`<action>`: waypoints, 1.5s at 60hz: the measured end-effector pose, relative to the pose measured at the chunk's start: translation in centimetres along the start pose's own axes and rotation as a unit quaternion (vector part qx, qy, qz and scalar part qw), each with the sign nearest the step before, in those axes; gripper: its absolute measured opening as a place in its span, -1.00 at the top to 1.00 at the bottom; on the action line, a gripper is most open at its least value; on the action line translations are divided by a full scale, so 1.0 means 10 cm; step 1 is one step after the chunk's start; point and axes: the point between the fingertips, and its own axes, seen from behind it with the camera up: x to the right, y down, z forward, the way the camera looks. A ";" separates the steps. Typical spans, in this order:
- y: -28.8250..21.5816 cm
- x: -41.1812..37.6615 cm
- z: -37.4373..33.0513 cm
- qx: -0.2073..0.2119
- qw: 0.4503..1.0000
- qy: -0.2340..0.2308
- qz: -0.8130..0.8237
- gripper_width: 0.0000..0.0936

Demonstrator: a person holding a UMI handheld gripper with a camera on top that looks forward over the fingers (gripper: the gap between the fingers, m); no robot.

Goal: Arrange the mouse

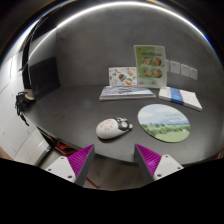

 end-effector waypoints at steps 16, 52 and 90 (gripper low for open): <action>-0.32 -0.18 0.65 -0.007 1.000 0.010 -0.013 -0.77; -1.03 -0.23 0.88 0.005 0.989 0.144 0.037 0.11; -0.85 2.18 0.99 -0.022 0.987 0.150 0.055 0.11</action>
